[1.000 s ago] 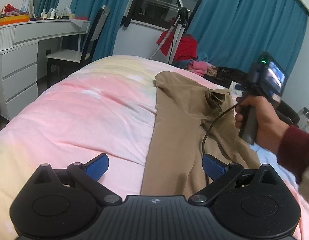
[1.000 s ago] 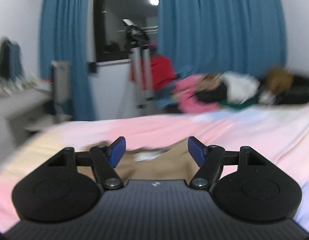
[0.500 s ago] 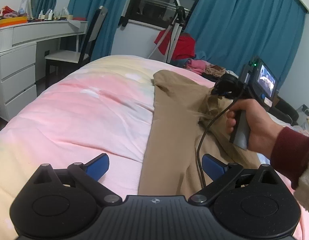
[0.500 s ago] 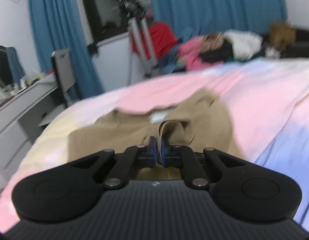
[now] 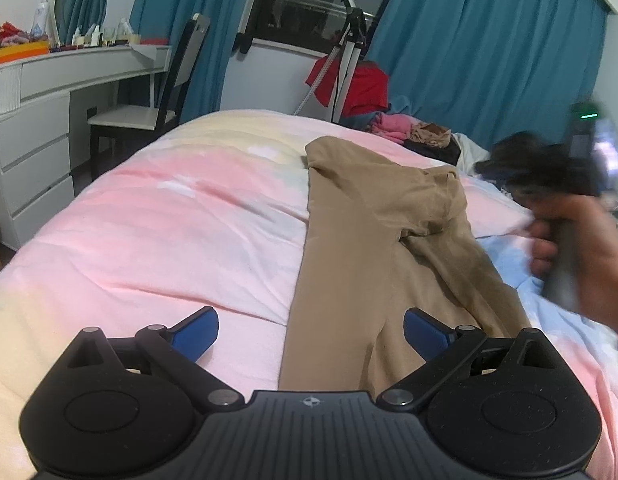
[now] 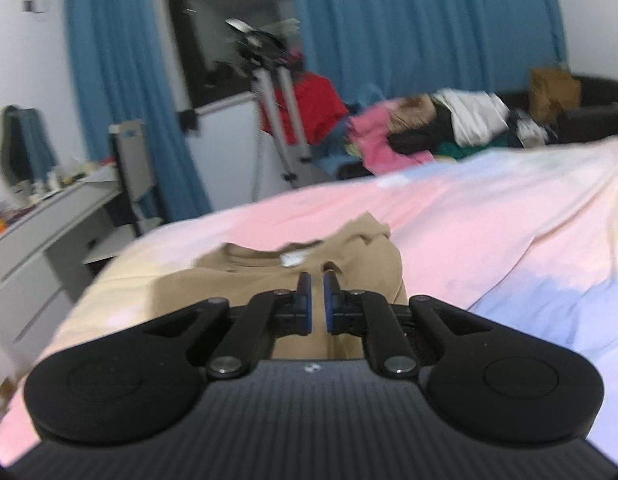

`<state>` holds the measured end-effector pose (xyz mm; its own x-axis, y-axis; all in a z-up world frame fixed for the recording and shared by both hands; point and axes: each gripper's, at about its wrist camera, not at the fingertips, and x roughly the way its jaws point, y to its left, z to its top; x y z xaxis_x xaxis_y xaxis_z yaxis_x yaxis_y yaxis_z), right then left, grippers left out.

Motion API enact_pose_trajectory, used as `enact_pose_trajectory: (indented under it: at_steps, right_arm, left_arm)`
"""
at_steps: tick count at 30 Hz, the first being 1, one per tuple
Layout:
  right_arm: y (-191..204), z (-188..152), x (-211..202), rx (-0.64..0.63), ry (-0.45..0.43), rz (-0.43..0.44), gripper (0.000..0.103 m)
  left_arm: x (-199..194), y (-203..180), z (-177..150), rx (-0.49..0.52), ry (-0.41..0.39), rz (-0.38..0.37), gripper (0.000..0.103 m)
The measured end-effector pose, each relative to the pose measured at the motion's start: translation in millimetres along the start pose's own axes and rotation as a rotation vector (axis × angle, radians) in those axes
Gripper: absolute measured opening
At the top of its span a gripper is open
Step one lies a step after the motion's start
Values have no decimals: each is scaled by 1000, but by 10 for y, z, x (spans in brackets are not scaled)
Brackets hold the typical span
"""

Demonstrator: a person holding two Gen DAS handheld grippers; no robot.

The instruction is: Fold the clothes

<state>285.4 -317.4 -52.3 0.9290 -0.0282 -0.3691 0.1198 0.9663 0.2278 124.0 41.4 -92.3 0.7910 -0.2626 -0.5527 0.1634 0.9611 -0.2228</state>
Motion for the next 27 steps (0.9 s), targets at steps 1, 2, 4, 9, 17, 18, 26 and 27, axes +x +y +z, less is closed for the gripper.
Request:
enact_pose_trajectory:
  at_steps: [1,2,4,9,17,18,26,27]
  right_arm:
    - [30,-2,-209,-12,-5,22,10]
    - [57,-17,-427,-20,-7,44,10]
    - [117,-87,-888,-31,-3,91,10]
    - [199,-410,-1907,-42,-1,182,10]
    - [-182,-1007,-2375,118,123,177,11]
    - [-225,-1019,-2363,140,141,177,11]
    - [-454,-1067,-2331,265,169,190,44]
    - [-478,-1077,-2328,282,172,201,49]
  left_arm:
    - [-32,-18,-1,10,-5,3,100]
    - [-63,-36,-2,21,-11,6,100]
    - [-132,-73,-7,41,-21,11,100]
    - [-421,-175,-76,73,-20,-5,99]
    - [-928,-404,-368,184,78,51,94]
    - [-959,-421,-405,190,92,57,93]
    - [-1055,-463,-617,203,164,104,70]
    - [-1059,-450,-626,195,163,112,64]
